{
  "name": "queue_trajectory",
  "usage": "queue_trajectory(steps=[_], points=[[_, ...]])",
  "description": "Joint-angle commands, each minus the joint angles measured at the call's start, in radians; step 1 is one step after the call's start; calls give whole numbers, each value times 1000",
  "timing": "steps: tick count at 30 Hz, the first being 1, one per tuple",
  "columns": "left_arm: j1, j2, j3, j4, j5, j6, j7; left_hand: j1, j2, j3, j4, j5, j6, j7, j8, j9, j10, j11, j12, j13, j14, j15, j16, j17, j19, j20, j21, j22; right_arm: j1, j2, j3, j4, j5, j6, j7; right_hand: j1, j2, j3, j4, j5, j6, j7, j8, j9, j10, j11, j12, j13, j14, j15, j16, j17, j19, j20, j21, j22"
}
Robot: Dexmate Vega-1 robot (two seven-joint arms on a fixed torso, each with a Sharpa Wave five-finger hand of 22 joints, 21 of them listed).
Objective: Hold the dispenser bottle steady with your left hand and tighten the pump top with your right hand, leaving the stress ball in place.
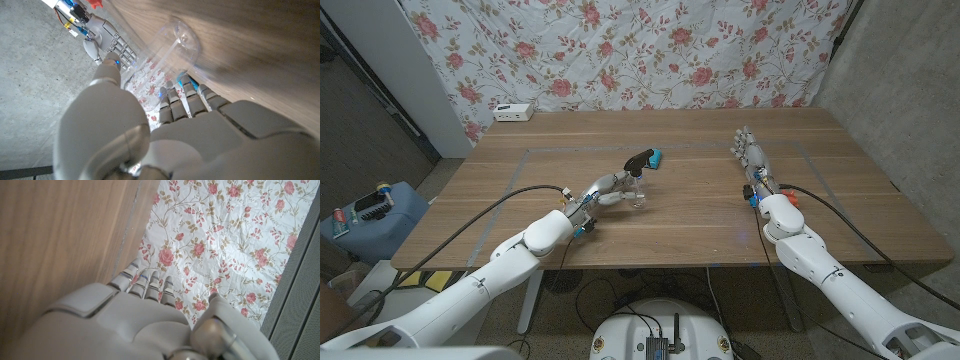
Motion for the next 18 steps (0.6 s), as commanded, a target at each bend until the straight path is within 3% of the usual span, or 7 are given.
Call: queue_trajectory(steps=[1,13,18], points=[[3,-10,2,9,10,-8,21,36,10,9,-8,-13,30,4,9,6,29,-1,4,3,31,-102,6,2,12,-103,4,2,-19,3,6,-10,-4,20,-11,-5,2,1,-2,5,-2,1,-2,1,-2,4,-4,3,-6,-16,-1,3,-2,-77,6,2],[-4,-44,4,52,-3,-40,36,94,37,12,-4,-55,122,26,22,12,99,7,19,13,114,-100,18,6,25,-108,5,2,-42,-1,12,-30,-8,25,-23,-5,2,1,-2,5,0,-2,-1,1,-2,6,-4,3,-6,-15,-1,3,-2,-75,6,2],[-9,-61,6,69,1,-56,48,111,52,10,0,-79,174,23,31,16,141,6,32,21,157,-104,24,7,45,-117,8,2,-44,0,13,-30,-7,25,-22,-5,2,1,-3,5,0,-2,-1,1,-1,6,-4,3,-6,-14,-1,3,-2,-74,6,2]])
